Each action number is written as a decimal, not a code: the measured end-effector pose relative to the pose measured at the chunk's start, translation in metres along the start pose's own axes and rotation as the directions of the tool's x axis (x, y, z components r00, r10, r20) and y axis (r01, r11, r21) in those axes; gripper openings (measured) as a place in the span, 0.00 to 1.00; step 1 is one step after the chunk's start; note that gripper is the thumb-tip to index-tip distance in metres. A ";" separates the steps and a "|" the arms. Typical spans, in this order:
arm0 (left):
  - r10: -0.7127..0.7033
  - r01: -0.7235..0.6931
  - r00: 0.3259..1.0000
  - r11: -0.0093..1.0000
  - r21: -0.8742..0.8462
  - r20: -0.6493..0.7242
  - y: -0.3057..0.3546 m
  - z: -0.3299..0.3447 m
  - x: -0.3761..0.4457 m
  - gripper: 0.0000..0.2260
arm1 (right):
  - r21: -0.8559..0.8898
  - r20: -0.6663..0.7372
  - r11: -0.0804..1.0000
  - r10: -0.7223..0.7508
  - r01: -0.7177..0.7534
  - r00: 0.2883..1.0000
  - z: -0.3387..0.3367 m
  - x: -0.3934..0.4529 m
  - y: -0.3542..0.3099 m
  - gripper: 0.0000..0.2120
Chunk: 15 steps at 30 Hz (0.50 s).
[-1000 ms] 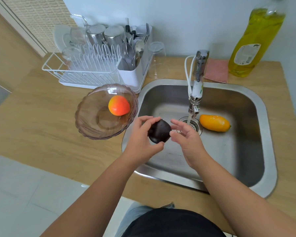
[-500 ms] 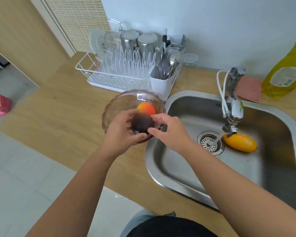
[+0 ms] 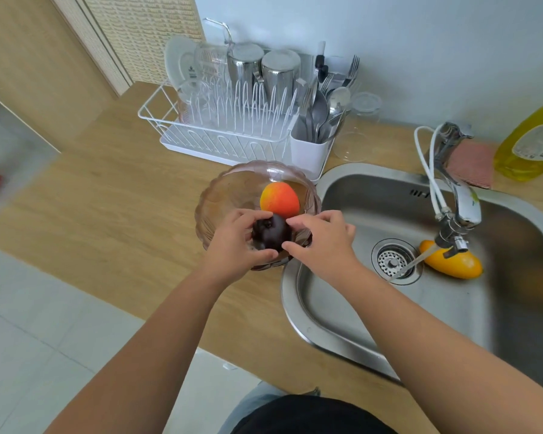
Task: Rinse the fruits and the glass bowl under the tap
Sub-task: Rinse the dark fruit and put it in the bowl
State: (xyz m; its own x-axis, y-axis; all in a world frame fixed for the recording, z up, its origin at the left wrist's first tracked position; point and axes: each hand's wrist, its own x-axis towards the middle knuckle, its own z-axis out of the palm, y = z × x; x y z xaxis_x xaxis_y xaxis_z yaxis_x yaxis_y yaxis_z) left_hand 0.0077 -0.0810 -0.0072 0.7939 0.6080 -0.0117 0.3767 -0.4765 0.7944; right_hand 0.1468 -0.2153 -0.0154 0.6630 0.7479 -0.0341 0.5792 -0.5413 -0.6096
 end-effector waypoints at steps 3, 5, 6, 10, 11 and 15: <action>0.002 -0.002 1.000 1.000 0.026 0.013 -0.001 0.001 0.001 0.31 | -0.020 -0.027 0.999 -0.025 0.025 0.999 -0.001 -0.003 -0.005 0.19; 0.001 -0.002 1.000 0.999 0.053 0.016 0.001 0.000 0.001 0.31 | -0.066 -0.023 0.997 -0.033 0.031 0.999 -0.002 -0.003 -0.008 0.19; -0.001 -0.001 1.000 0.997 0.076 0.019 0.002 0.000 0.001 0.31 | -0.089 -0.017 0.995 -0.035 0.033 0.999 -0.003 -0.004 -0.009 0.19; 0.003 -0.009 0.999 0.984 0.180 0.036 0.010 -0.003 0.000 0.32 | -0.127 0.007 0.991 -0.037 0.037 0.999 -0.010 -0.005 -0.016 0.19; 0.005 -0.011 0.999 0.982 0.188 0.035 0.011 -0.004 -0.001 0.32 | -0.140 0.009 0.989 -0.045 0.046 0.999 -0.010 -0.006 -0.016 0.18; 0.055 -0.049 0.998 0.986 0.157 -0.033 0.020 0.000 -0.007 0.32 | -0.110 -0.102 0.992 -0.070 0.059 0.992 -0.014 -0.013 -0.006 0.15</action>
State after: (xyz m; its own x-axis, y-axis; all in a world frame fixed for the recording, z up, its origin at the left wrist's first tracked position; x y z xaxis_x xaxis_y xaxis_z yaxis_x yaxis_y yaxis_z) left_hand 0.0097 -0.0945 0.0085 0.7972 0.6015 0.0519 0.4076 -0.5996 0.6888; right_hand 0.1413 -0.2271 0.0001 0.6658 0.7408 0.0892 0.6655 -0.5355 -0.5199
